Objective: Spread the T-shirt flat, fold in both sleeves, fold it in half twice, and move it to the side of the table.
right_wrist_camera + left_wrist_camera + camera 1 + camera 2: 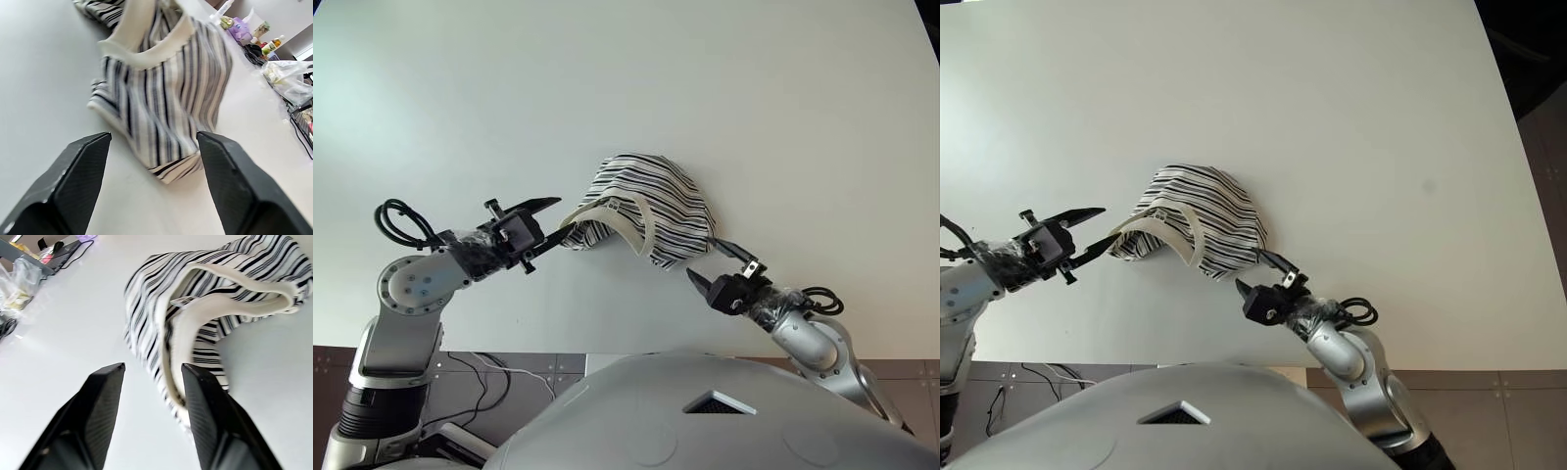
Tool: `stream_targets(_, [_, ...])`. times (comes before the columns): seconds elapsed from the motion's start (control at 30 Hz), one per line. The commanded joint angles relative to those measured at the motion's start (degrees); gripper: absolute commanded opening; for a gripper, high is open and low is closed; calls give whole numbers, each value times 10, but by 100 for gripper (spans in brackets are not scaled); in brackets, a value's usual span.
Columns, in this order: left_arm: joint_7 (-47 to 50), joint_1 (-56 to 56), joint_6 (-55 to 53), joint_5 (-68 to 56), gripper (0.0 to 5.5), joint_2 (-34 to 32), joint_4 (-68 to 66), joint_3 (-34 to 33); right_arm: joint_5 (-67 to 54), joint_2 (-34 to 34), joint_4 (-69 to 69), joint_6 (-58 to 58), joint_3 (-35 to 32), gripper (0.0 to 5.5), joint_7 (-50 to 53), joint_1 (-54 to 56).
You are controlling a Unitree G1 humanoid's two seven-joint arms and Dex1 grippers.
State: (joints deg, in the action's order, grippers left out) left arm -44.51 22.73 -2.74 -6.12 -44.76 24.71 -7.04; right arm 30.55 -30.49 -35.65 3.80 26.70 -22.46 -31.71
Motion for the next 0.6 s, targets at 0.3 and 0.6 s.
stream_targets(0.3, [-65,145,-9,-32,229,-15,-12,-17,49,82,90,52,-37,321,68,71])
stream_targets(0.6, [116,79,-2,89,229,110,-52,55,-17,53,210,-7,-71,321,24,190])
